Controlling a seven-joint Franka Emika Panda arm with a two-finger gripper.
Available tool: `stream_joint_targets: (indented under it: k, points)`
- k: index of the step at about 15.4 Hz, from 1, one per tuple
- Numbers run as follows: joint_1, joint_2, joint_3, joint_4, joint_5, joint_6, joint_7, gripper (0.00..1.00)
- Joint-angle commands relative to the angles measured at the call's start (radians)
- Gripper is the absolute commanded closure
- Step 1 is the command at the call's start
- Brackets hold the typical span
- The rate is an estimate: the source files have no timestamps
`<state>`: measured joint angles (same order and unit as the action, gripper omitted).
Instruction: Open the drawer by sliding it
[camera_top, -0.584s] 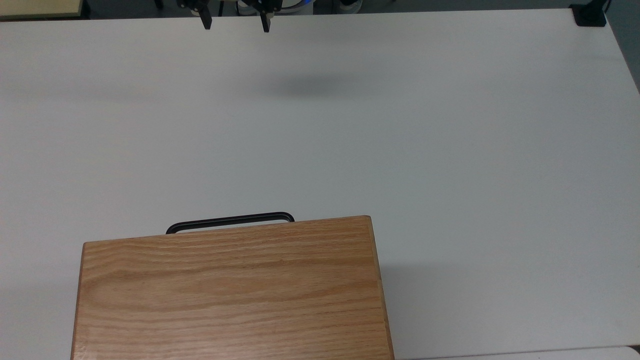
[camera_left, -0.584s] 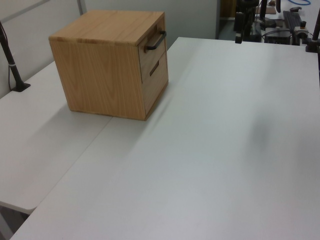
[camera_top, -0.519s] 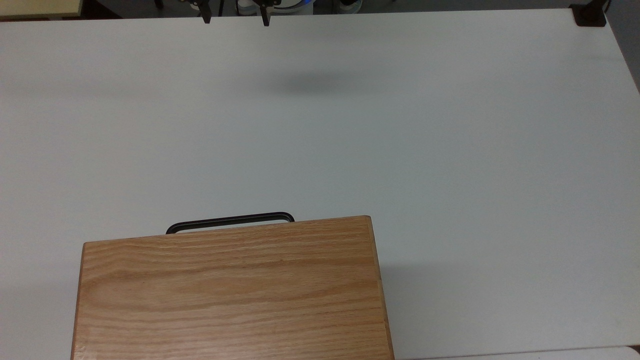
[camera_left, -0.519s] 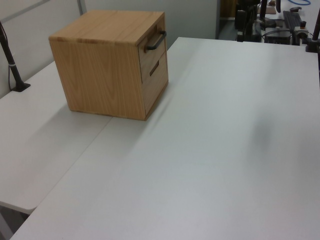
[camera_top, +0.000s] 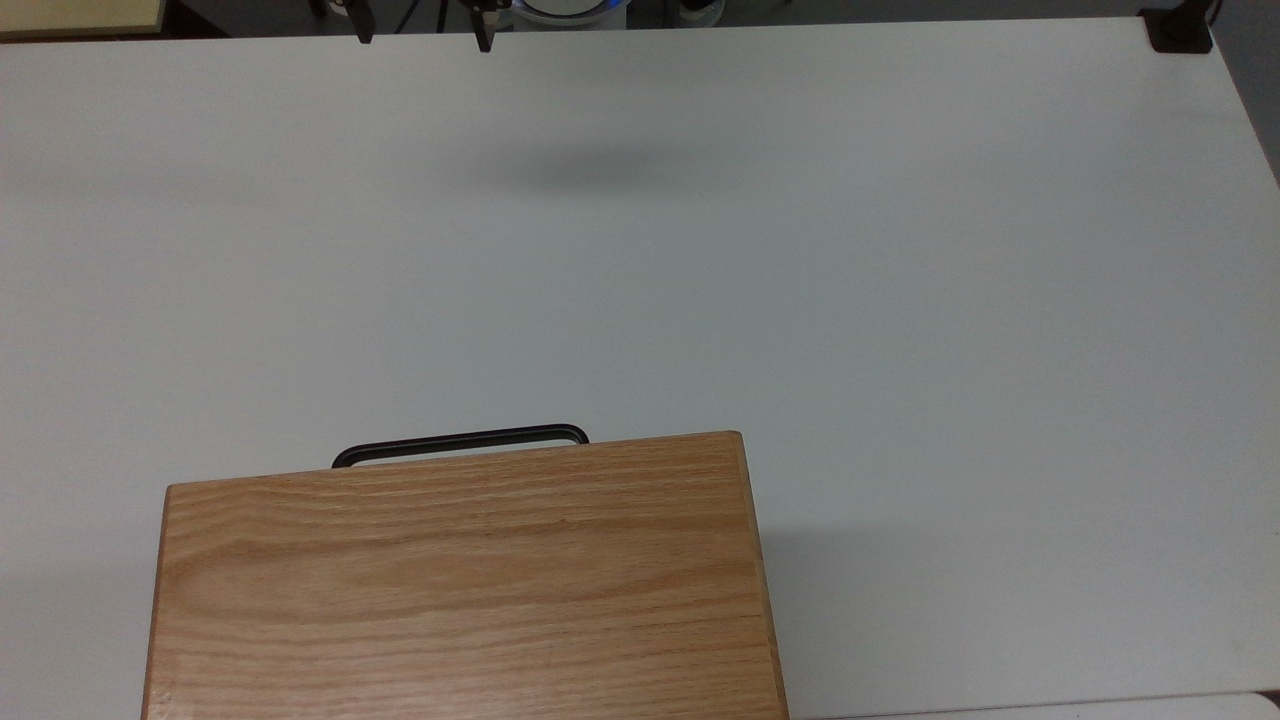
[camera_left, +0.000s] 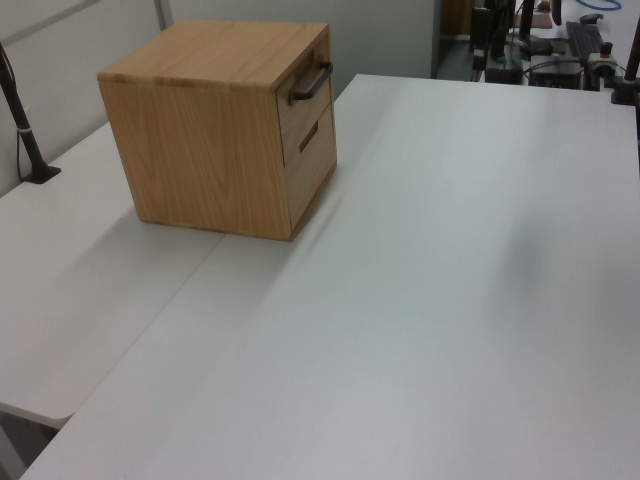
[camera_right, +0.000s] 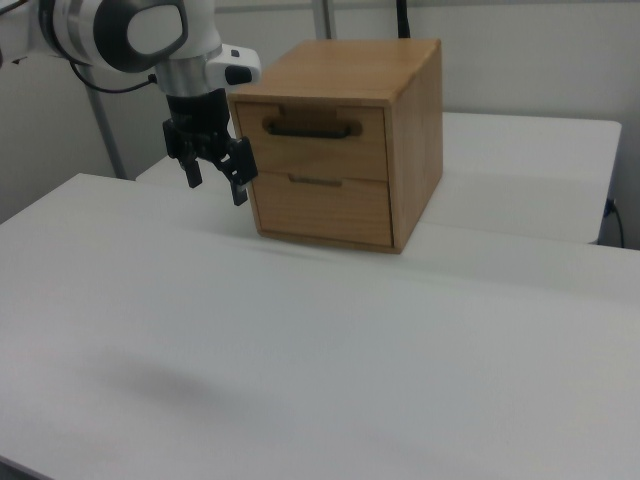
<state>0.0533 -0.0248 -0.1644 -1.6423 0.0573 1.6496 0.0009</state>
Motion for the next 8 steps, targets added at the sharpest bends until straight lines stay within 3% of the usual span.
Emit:
stream_joint_targets:
  k: [1,8]
  points:
    - [-0.006,0.016,-0.006,0.029,0.003,-0.011,-0.024,0.0]
    - [-0.032,0.025,0.02,0.048,0.016,-0.014,-0.01,0.0]
